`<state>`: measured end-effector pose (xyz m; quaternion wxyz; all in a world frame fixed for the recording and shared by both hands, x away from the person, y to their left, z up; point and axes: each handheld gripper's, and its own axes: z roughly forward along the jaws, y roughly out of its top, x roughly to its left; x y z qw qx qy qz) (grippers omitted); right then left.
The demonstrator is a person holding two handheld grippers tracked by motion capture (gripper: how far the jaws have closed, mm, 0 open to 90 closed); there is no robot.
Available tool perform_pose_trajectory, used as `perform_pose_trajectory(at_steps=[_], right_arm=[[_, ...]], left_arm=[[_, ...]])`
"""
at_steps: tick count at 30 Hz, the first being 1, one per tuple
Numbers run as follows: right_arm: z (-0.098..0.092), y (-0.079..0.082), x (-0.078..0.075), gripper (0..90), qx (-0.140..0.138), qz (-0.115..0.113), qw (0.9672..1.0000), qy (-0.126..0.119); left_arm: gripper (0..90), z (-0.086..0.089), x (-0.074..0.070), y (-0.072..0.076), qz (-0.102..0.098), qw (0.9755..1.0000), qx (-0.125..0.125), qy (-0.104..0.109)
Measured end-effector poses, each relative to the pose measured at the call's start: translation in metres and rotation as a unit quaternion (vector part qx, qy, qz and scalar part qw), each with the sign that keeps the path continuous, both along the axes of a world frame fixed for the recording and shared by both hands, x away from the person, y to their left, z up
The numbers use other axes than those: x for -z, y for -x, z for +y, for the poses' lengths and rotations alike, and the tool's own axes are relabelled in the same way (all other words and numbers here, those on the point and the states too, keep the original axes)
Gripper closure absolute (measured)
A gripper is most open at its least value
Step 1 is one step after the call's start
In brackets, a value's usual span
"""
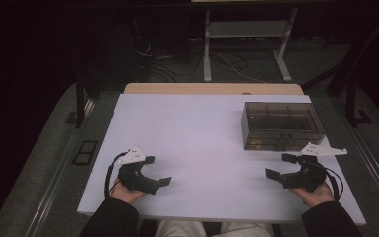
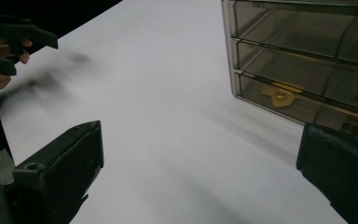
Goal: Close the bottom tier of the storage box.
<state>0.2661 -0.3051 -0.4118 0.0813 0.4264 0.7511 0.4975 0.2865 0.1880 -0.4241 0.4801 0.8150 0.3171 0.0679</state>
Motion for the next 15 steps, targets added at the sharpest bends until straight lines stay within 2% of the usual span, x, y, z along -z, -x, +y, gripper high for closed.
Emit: perform_pose_trajectory(at_steps=[5,7,15], right_arm=[[0.007,0.007,0.004,0.2,-0.003,-0.016,0.9999,-0.002],[0.012,0.008,0.006,0.2,-0.006,-0.016,0.9999,0.001],[0.025,0.008,0.011,0.2,-0.02,-0.031,0.9987,0.036]], left_arm=[[0.0,0.0,0.0,0.0,0.0,1.0,0.001,-0.001],[0.0,0.0,0.0,0.0,0.0,1.0,0.001,-0.001],[0.0,0.0,0.0,0.001,0.002,1.0,0.004,0.001]])
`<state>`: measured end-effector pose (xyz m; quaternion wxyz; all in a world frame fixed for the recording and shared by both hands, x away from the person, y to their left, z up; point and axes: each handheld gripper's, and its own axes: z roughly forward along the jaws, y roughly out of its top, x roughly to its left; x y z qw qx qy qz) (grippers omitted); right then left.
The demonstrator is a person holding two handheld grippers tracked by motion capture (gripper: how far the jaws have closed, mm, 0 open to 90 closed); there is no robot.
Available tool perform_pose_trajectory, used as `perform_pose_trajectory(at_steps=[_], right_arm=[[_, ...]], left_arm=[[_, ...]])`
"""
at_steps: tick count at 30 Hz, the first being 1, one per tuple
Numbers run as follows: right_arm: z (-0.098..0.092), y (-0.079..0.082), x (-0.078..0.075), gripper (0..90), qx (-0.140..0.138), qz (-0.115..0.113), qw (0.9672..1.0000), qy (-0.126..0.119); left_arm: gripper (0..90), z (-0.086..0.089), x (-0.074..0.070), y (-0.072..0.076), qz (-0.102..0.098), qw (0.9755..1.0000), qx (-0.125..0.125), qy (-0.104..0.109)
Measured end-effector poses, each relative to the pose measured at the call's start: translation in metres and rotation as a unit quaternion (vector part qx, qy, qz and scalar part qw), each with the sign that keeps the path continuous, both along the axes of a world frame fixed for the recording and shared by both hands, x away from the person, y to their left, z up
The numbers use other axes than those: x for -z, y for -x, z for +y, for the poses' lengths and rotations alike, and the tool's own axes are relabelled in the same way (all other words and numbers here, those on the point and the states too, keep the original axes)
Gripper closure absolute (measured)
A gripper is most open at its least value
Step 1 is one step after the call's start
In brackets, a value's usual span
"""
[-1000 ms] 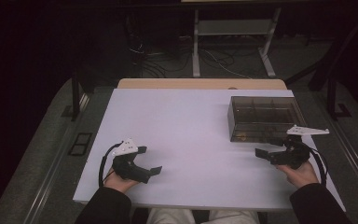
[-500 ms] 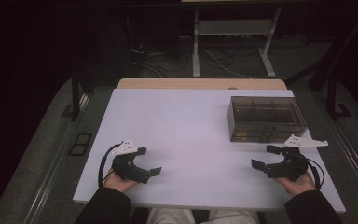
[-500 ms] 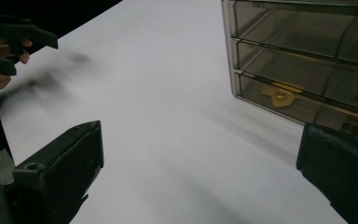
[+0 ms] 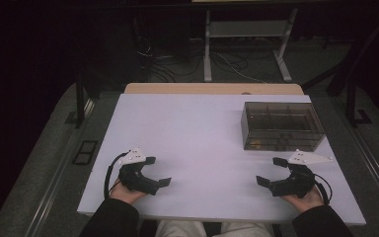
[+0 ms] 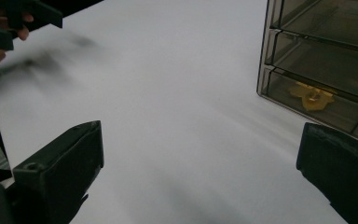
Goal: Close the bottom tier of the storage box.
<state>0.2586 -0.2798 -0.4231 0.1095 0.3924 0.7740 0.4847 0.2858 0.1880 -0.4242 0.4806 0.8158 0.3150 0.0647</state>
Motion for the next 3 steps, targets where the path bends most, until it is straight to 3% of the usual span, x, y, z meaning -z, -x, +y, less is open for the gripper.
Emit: perform_pose_trajectory(at_steps=[3], right_arm=[[0.0007,-0.0007,0.0013,0.3,-0.003,-0.001,1.0,0.003]], left_arm=[[0.0,0.0,0.0001,0.0001,0.001,1.0,0.001,0.001]])
